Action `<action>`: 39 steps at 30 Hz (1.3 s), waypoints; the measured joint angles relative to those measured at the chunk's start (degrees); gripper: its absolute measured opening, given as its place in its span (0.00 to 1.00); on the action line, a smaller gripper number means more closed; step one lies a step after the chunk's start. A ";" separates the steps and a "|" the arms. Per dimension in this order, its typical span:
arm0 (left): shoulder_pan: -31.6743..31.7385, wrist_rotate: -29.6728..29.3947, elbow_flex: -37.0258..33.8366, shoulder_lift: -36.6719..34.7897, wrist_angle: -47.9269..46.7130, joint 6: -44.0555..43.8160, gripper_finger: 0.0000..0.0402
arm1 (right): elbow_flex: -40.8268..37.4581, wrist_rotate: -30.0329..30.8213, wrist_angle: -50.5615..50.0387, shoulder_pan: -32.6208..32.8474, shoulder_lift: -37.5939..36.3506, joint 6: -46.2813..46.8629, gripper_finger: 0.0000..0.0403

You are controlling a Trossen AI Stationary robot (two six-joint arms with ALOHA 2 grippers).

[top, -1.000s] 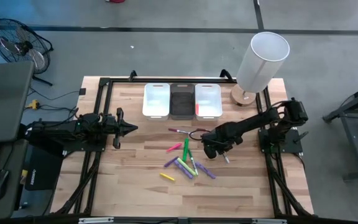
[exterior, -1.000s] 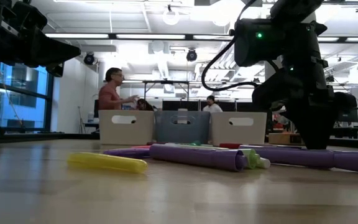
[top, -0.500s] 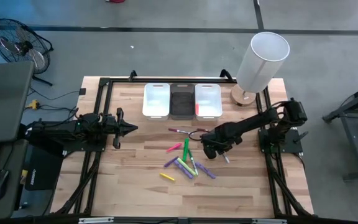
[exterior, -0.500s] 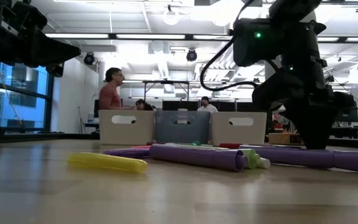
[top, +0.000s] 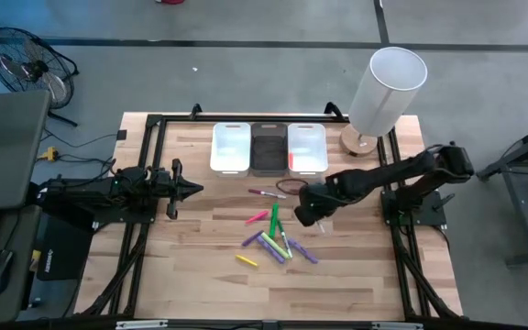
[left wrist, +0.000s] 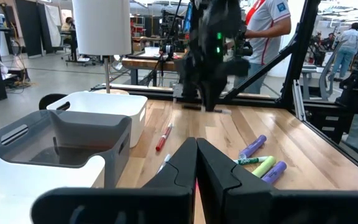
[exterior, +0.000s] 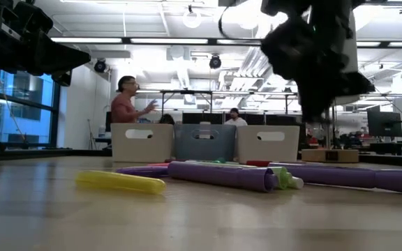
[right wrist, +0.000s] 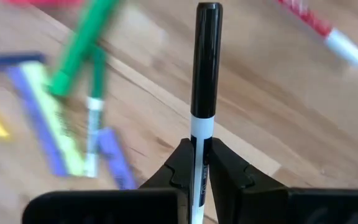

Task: Pick & Place Markers
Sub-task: Put the black marker pen into the black bin

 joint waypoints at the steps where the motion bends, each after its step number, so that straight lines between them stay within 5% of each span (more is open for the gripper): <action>1: -0.01 0.00 0.00 0.00 0.00 0.00 0.00 | 0.72 0.76 0.53 -0.32 -0.80 -0.28 0.05; 11: -0.01 0.00 0.00 0.00 0.02 0.00 0.00 | 10.88 5.67 2.44 -6.57 -1.40 -9.66 0.05; 21: 0.00 0.00 0.00 0.00 0.00 0.00 0.00 | 16.62 5.47 10.13 -17.06 5.98 -17.57 0.05; 34: -0.02 0.00 0.00 0.00 0.02 0.00 0.00 | 17.59 5.66 19.54 -26.77 15.29 -20.59 0.05; 39: -0.01 0.00 0.00 0.00 0.01 0.00 0.00 | 17.55 5.36 19.88 -28.03 16.56 -20.71 0.14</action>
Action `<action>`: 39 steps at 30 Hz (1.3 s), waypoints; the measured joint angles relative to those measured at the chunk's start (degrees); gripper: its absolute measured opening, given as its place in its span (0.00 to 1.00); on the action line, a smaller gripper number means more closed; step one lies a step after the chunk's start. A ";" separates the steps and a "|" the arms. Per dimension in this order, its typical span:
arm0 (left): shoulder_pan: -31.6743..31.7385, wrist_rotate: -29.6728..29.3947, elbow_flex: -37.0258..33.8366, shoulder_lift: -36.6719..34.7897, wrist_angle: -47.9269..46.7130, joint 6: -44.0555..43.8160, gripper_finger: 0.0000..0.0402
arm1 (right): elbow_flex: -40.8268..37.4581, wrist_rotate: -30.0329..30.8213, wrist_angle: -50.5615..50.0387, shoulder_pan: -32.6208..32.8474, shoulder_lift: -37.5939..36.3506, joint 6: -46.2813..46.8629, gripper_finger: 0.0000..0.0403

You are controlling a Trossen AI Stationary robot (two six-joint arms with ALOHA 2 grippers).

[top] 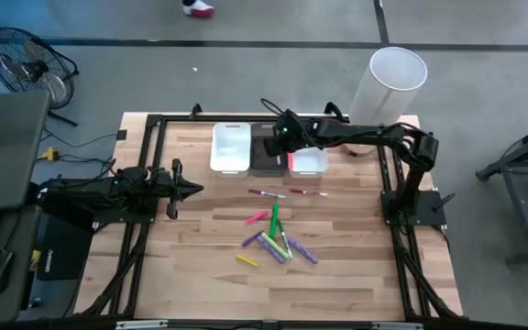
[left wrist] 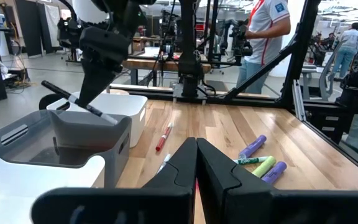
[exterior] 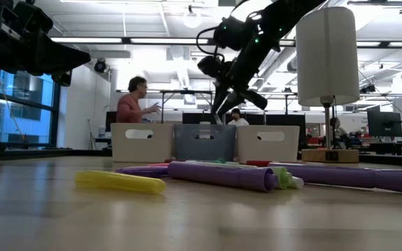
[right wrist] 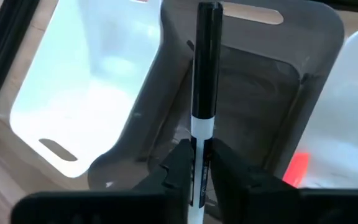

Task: Pick & Place Markers
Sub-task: Put the black marker pen into the black bin, then put the red marker pen into the black bin

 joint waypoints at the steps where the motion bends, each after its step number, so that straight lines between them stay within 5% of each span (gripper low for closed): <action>1: 0.01 0.00 0.00 0.00 0.01 0.00 0.00 | 0.00 0.04 0.01 0.00 0.00 0.13 0.16; 12: -0.01 0.00 0.00 0.00 -0.01 0.00 0.00 | 0.00 -1.21 -0.06 0.10 -0.57 -1.19 0.32; 32: 0.00 -0.01 0.00 0.00 0.00 0.00 0.00 | 0.02 -11.08 -5.19 12.77 -8.43 -22.67 0.32; 39: 0.00 0.00 0.00 0.00 0.00 0.00 0.00 | 0.02 -9.62 -12.80 17.83 -8.31 -29.41 0.32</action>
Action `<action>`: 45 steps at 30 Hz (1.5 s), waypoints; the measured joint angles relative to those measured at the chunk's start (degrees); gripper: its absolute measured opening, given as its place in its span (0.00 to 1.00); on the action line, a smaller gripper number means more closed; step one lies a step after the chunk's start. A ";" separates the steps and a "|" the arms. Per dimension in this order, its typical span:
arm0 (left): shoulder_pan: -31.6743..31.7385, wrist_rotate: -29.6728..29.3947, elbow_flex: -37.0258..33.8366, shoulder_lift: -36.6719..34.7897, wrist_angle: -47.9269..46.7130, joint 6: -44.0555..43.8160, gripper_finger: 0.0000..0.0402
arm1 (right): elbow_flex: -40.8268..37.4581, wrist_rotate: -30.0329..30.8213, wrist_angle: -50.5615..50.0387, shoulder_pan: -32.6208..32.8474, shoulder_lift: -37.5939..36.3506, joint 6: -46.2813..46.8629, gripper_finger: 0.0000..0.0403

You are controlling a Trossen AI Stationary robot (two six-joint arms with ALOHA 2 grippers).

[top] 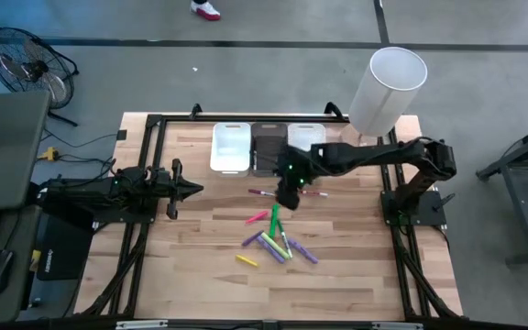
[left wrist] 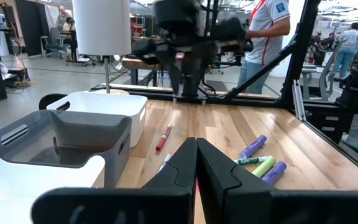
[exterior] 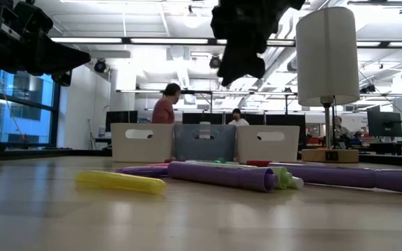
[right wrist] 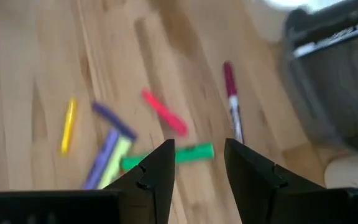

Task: Pick & Place Markers
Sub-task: Put the red marker pen into the black bin

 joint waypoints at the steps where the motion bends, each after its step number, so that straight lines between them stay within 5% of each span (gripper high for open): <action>1: -0.01 0.00 0.00 0.00 -0.01 0.00 0.00 | 0.00 0.90 -1.06 0.72 0.00 -0.71 0.32; 10: 0.00 -0.01 0.00 0.00 0.01 0.00 0.00 | -1.54 9.97 -4.81 4.60 0.02 -3.52 0.32; 27: 0.01 -0.02 0.00 0.00 -0.01 0.00 0.00 | -5.86 10.39 0.72 2.29 6.46 -7.87 0.32; 39: -0.01 -0.02 0.00 0.00 -0.01 0.00 0.00 | -6.22 11.81 -13.33 -0.68 8.00 -8.81 0.32; 45: 0.01 -0.02 0.00 0.00 -0.01 0.00 0.00 | -11.37 11.50 -12.52 -1.24 7.94 -10.30 0.32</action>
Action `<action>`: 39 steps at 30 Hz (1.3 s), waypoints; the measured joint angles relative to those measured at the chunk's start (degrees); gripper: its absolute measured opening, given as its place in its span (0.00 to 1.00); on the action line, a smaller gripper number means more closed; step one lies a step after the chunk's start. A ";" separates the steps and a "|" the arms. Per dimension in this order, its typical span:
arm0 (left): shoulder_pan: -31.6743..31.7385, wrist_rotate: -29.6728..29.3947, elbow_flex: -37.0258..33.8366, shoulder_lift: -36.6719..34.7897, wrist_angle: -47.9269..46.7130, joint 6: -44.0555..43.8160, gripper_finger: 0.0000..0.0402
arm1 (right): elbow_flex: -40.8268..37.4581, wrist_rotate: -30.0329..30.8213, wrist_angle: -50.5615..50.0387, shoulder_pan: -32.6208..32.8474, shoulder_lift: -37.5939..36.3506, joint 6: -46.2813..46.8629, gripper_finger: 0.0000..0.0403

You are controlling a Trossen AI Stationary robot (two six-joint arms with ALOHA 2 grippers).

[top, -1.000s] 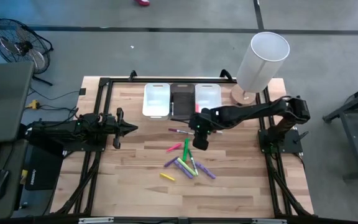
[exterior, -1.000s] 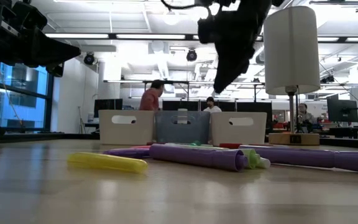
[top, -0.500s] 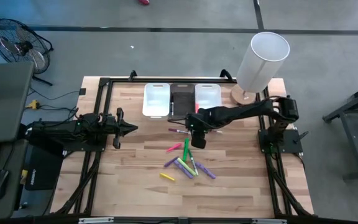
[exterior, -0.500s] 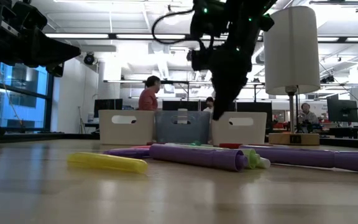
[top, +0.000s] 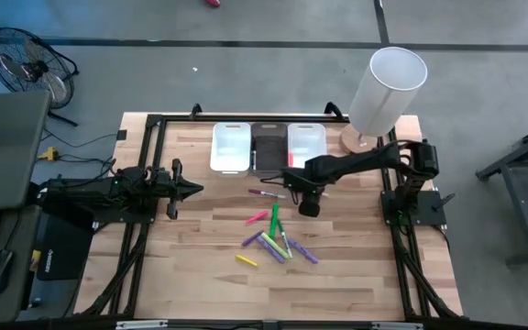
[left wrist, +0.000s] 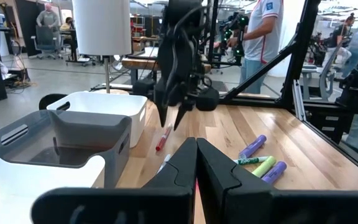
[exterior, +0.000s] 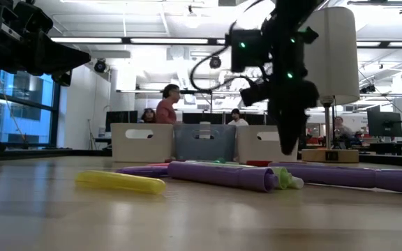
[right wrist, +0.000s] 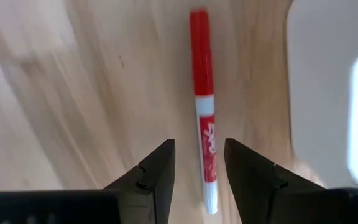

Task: Pick & Place Markers
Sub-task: Put the red marker pen into the black bin

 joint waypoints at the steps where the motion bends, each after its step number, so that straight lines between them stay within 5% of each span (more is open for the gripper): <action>1: 0.00 0.00 0.00 0.00 0.02 0.00 0.00 | -1.14 0.01 0.77 0.00 -0.08 -0.74 0.32; 11: -0.01 0.00 0.00 0.00 0.01 0.00 0.00 | -10.42 2.62 9.86 0.17 -5.46 -3.91 0.32; 18: -0.01 0.00 0.00 0.00 0.02 0.00 0.00 | -14.13 -1.26 12.81 -1.12 -6.40 -5.11 0.32; 39: -0.01 0.02 0.00 0.00 0.01 0.00 0.00 | -14.58 -3.43 13.84 -1.18 -6.32 0.75 0.26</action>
